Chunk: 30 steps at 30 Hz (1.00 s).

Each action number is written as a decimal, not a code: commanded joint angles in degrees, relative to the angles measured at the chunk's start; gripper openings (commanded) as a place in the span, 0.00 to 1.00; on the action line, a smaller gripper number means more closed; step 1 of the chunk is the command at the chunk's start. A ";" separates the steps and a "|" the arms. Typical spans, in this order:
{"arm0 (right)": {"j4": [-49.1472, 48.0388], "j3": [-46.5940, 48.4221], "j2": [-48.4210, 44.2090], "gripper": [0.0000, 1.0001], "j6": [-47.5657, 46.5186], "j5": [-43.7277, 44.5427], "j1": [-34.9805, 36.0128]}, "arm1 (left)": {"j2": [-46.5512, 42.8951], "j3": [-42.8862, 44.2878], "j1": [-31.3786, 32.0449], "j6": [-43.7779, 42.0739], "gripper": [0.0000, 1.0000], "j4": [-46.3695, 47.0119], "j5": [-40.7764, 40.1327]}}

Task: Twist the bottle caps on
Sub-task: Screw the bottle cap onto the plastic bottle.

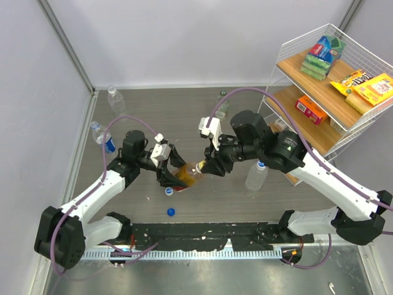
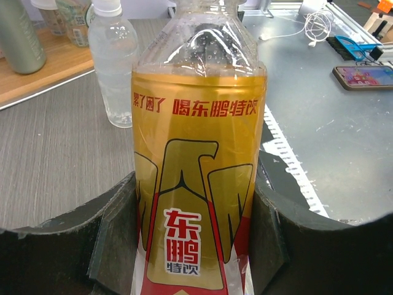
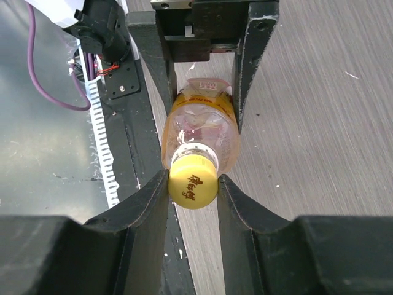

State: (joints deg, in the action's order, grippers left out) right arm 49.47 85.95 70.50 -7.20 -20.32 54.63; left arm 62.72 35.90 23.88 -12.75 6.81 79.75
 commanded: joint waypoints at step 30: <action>-5.35 0.79 6.22 0.24 31.09 13.11 0.12 | -3.48 14.37 0.12 -10.45 0.31 -11.12 -13.56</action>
State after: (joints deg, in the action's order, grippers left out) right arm 43.62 86.00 73.08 12.78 -7.27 53.76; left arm 62.17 45.32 23.40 -21.67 -9.65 65.01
